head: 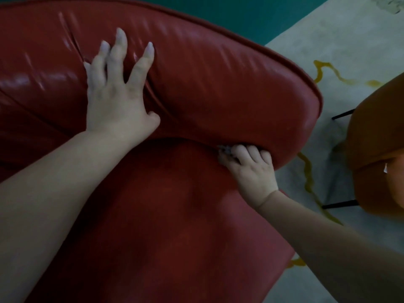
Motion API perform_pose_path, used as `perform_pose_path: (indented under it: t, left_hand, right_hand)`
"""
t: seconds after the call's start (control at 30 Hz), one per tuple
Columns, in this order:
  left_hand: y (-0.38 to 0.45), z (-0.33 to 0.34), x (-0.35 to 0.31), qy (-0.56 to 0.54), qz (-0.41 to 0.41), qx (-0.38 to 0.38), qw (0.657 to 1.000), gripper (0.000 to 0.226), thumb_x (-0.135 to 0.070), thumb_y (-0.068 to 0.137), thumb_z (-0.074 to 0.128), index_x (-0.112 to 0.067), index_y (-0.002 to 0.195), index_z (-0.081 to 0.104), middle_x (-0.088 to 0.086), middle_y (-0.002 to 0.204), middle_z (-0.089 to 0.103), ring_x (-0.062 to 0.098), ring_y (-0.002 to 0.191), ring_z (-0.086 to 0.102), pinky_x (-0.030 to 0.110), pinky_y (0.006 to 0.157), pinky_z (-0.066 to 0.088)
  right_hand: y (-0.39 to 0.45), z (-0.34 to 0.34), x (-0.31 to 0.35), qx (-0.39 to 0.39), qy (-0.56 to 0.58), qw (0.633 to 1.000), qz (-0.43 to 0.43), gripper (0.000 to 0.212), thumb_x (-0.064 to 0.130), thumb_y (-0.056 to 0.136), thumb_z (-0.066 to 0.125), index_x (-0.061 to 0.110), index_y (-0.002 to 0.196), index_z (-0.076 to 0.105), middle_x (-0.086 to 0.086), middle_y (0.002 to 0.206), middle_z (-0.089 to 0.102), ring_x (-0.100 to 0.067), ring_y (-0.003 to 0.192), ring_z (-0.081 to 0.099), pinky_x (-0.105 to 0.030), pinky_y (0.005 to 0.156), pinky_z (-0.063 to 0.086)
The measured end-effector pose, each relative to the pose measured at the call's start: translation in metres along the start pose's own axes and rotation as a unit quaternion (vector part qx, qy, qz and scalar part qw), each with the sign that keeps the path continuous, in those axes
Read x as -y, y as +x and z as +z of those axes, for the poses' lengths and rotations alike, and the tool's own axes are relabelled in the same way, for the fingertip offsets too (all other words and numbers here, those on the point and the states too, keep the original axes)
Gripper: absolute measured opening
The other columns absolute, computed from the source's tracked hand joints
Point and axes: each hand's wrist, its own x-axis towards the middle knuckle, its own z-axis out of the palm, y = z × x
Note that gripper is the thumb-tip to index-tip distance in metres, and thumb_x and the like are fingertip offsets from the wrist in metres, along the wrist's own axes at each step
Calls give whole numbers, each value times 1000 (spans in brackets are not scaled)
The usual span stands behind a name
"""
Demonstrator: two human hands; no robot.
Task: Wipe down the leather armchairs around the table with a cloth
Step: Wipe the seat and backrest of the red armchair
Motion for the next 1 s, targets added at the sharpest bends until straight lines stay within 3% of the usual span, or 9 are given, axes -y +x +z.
perform_pose_path:
  t: [0.13, 0.23, 0.3, 0.4, 0.5, 0.6, 0.73, 0.87, 1.0]
  left_hand:
    - [1, 0, -2, -10, -7, 0, 1000, 109, -31, 70, 77, -39, 150, 4, 4, 160, -11, 32, 146, -5, 53, 117, 2]
    - [0, -3, -1, -15, -13, 13, 1000, 108, -31, 70, 76, -41, 149, 3, 2, 160, -13, 30, 146, -7, 52, 118, 4]
    - [1, -5, -1, -19, -8, 19, 1000, 107, -30, 71, 74, -41, 149, 3, 3, 160, -13, 30, 146, -7, 53, 118, 4]
    - [0, -7, 0, -22, -2, 30, 999, 104, -29, 73, 72, -41, 150, 2, 3, 160, -12, 30, 146, -7, 53, 118, 4]
    - [-2, -12, 2, -36, 2, 28, 999, 97, -25, 77, 70, -40, 150, 7, 1, 160, -9, 29, 146, -5, 53, 117, 11]
    - [-21, -14, 5, -71, 4, 11, 997, 85, -18, 80, 67, -35, 150, 21, 0, 161, 1, 28, 145, 5, 51, 115, 21]
    - [-72, -7, 17, -100, -27, 44, 994, 66, -14, 79, 67, -22, 140, 45, 7, 155, 25, 31, 138, 24, 47, 111, 29]
    - [-113, -12, 34, -118, -128, 116, 978, 51, -20, 86, 64, -19, 135, 51, 6, 148, 35, 29, 133, 30, 42, 109, 33]
    - [-145, -34, 38, -102, -144, 162, 971, 45, -24, 89, 59, -18, 133, 53, 6, 141, 42, 27, 127, 37, 41, 104, 37]
  right_hand:
    - [54, -25, 22, -158, 71, 984, 32, 21, 33, 88, 69, 34, 110, 70, 6, 98, 57, -17, 85, 53, -36, 71, 37]
    - [84, -26, 16, -197, 39, 977, 68, 19, 30, 93, 63, 35, 110, 69, 6, 98, 55, -17, 86, 49, -36, 72, 35]
    - [78, -19, 12, -182, 2, 982, 58, 20, 26, 96, 58, 33, 110, 69, 5, 100, 50, -18, 88, 47, -36, 72, 36]
    - [59, -15, 15, -106, -10, 994, 39, 22, 22, 89, 66, 31, 108, 67, 3, 100, 52, -19, 91, 45, -36, 75, 35]
    - [52, -27, 26, -41, 71, 992, 92, 20, 29, 88, 66, 28, 107, 69, 0, 93, 58, -20, 89, 43, -34, 72, 32]
    - [55, -46, 41, 8, 212, 960, 181, 26, 37, 88, 59, 26, 109, 70, -3, 94, 54, -21, 85, 46, -34, 70, 33]
    - [60, -61, 57, 39, 312, 914, 257, 30, 37, 83, 68, 25, 111, 69, -1, 95, 51, -20, 87, 50, -41, 75, 44]
    - [61, -76, 60, 88, 348, 882, 307, 38, 47, 77, 73, 31, 111, 68, 5, 96, 49, -16, 90, 54, -48, 80, 48]
    - [63, -98, 63, 114, 395, 852, 325, 48, 48, 69, 79, 30, 112, 67, 9, 99, 47, -11, 93, 53, -42, 87, 49]
